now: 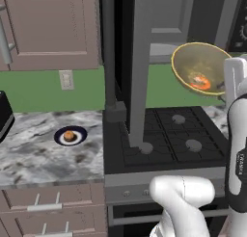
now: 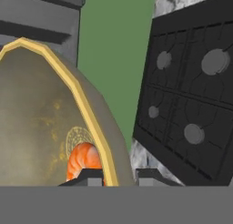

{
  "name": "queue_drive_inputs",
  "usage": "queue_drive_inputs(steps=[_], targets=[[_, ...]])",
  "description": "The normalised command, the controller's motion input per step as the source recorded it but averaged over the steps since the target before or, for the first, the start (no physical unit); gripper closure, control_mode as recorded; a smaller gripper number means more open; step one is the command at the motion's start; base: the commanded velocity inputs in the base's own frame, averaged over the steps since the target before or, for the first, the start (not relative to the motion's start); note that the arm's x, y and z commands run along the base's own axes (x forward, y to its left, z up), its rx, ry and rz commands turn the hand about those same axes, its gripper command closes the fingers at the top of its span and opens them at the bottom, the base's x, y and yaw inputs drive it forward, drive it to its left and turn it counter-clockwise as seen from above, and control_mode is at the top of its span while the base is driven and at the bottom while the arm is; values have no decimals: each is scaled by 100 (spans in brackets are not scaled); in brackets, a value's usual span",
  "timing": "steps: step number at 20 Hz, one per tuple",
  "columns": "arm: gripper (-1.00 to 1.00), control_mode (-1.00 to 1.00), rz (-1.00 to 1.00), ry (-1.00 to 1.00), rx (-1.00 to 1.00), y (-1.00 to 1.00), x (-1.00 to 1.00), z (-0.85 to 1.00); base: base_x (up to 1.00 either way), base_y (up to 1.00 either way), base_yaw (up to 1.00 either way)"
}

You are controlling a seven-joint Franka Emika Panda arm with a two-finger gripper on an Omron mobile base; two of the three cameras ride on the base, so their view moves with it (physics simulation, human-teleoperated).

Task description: Remove the tangerine from the bowl and place it on the small plate. Then place the bowl with only the shrimp in the microwave, close the door, and press the start button to microwave the shrimp.

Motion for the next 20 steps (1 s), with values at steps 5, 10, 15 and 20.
queue_drive_inputs(steps=[5,10,15,20], targets=[[100,-100,1,0,9,-8,76,12,0,0,0],[100,-100,6,0,4,-6,72,1,0,0,0],[100,-100,2,3,0,0,71,12,0,0,0],[100,-100,0,1,0,0,59,23,0,0,0]])
